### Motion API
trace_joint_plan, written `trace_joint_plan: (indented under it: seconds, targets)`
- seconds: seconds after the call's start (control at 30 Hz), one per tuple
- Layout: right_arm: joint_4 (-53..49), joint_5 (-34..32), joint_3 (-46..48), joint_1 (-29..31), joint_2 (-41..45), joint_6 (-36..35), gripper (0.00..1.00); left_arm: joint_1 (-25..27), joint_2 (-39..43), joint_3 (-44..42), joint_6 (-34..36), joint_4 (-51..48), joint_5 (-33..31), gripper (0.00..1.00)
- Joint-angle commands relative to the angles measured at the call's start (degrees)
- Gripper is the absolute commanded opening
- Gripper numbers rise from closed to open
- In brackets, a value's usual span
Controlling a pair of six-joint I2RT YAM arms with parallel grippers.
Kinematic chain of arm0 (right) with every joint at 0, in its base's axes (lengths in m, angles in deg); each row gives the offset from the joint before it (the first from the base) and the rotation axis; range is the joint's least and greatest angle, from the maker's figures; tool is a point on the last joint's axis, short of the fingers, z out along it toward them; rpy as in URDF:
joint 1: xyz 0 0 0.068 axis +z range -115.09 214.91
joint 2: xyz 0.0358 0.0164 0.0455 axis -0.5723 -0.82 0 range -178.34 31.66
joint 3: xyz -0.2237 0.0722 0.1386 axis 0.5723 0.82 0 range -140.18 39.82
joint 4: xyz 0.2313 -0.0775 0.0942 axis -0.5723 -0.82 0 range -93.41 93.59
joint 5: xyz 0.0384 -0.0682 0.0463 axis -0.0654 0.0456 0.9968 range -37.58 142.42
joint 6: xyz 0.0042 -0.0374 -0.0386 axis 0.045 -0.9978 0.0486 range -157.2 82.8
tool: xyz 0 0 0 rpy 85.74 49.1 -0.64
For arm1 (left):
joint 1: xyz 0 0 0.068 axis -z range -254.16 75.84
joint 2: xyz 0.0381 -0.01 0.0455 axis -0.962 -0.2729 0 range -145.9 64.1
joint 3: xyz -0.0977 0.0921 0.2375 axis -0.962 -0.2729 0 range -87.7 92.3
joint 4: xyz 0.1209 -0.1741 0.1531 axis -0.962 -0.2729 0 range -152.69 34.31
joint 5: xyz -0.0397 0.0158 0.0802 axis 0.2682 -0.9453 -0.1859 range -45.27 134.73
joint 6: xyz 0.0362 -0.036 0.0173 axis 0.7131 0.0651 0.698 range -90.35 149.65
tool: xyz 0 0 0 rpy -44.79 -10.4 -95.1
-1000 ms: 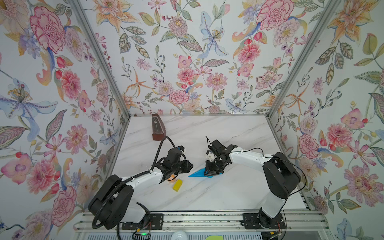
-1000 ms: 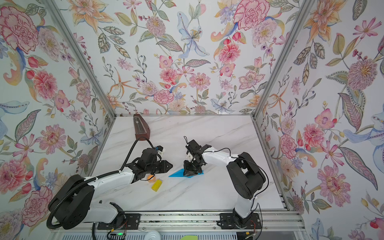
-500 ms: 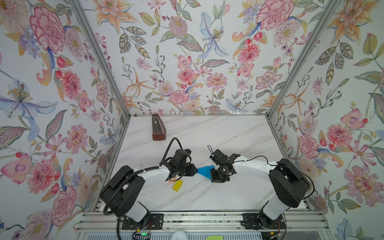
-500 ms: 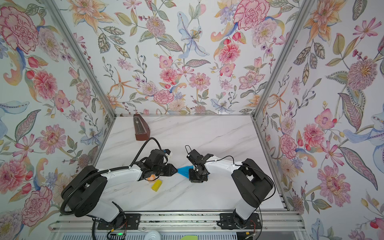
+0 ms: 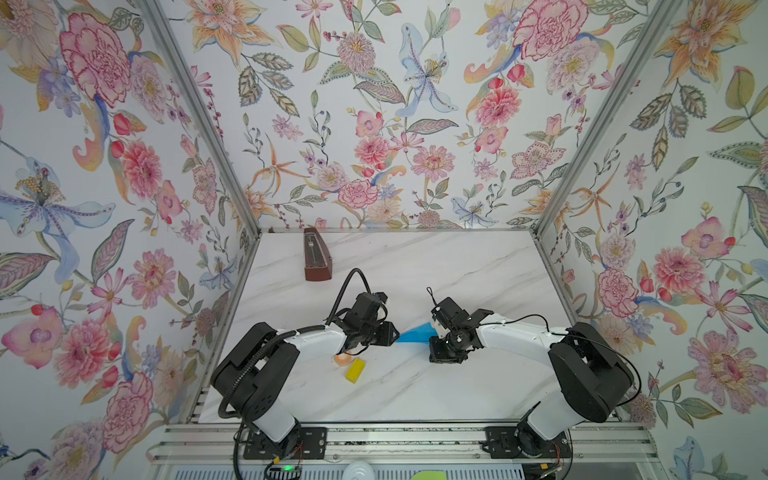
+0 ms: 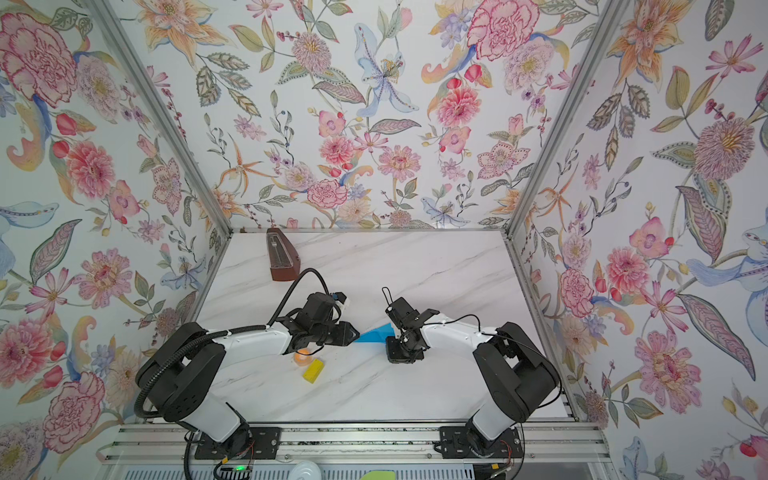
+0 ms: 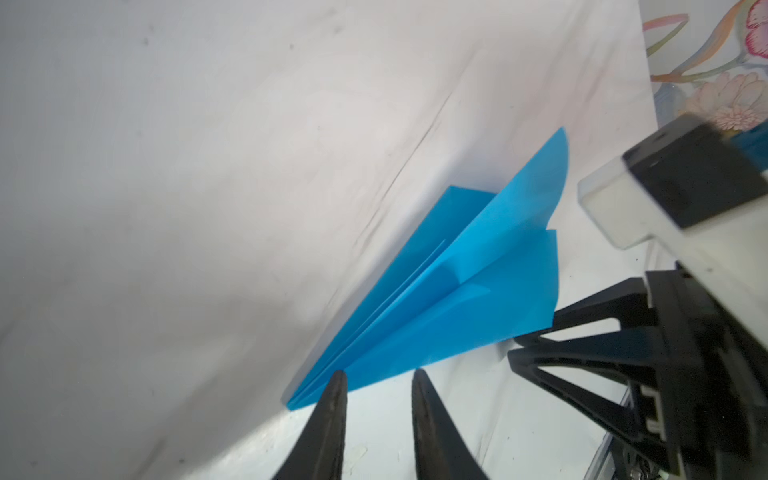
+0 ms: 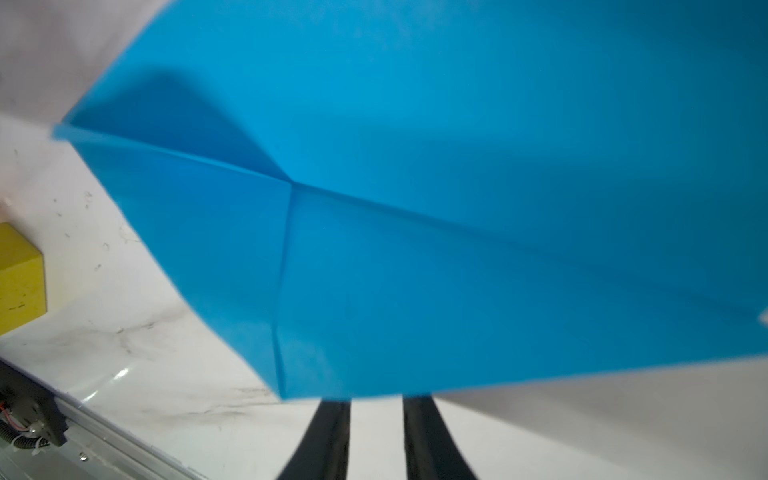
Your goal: Fold a paper plane with a square sheet of paper (fold left side to right side)
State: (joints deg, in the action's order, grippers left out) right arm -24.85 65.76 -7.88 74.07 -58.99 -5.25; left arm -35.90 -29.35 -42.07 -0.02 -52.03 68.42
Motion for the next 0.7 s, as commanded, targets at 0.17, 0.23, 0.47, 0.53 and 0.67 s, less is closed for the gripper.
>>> trace_joint_plan:
  seconds: [0.17,0.23,0.47,0.53,0.67]
  targets:
    - [-0.82,2.37,4.66,-6.1,5.57,3.21,0.25,-0.47,-7.89,3.67,2.84,1.43,4.26,0.3]
    - [-0.91,3.08,4.81,-7.31,8.49,5.4,0.25,-0.31,-7.43,2.53,2.06,3.02,5.4,0.3]
    - [4.47,3.94,4.67,-6.64,15.48,18.99,0.4,2.15,-4.63,-1.18,-0.96,6.05,6.11,0.31]
    - [7.9,3.26,5.53,-5.79,16.77,23.58,0.47,3.4,-3.99,-1.89,-2.06,6.9,5.98,0.3]
    - [12.95,-1.74,7.21,-4.64,17.27,31.93,0.58,6.65,-3.98,-2.71,-4.33,8.44,5.6,0.31]
